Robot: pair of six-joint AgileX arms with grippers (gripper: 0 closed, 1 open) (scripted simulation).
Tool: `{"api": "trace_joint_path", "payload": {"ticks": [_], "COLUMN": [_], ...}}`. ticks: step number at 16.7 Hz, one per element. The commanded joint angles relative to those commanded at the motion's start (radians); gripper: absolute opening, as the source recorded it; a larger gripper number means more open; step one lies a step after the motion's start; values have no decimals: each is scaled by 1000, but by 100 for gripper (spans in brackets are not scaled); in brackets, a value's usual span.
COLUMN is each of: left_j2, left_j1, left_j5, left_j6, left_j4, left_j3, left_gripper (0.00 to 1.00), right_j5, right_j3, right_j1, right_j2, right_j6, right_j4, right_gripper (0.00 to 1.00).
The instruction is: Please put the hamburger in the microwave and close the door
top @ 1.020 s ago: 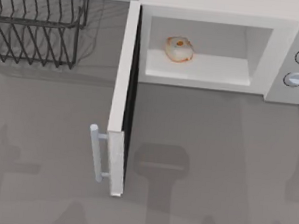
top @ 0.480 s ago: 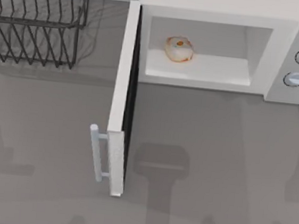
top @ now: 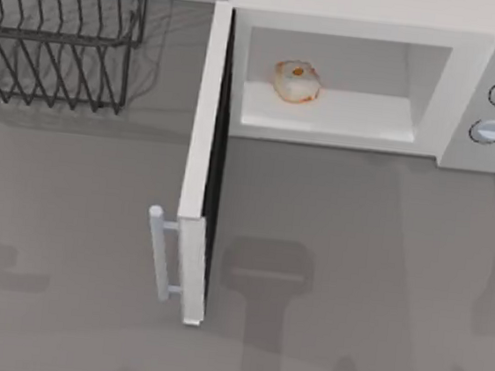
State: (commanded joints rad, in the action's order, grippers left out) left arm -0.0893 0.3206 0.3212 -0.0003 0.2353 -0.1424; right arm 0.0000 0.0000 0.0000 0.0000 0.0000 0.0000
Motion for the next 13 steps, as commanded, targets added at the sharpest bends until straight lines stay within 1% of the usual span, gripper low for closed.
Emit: {"api": "trace_joint_path", "payload": {"ticks": [2,5,7,9,13], "left_j2": [-2,1,17,66,168], "left_j1": [30,28,44,103,288], "left_j5": [30,28,45,103,288], "left_j6": [0,1,2,3,6], "left_j4": [11,9,-3,-34,-96], "left_j3": [-9,-6,-15,-32,-59], "left_gripper": [0,0,0,0,0], "right_j5": [0,0,0,0,0], "right_j3": [0,0,0,0,0], "right_j1": [0,0,0,0,0], "right_j2": [0,0,0,0,0], "right_j6": [0,0,0,0,0], "right_j4": [0,0,0,0,0], "right_gripper": [100,100,100,100,100]}}
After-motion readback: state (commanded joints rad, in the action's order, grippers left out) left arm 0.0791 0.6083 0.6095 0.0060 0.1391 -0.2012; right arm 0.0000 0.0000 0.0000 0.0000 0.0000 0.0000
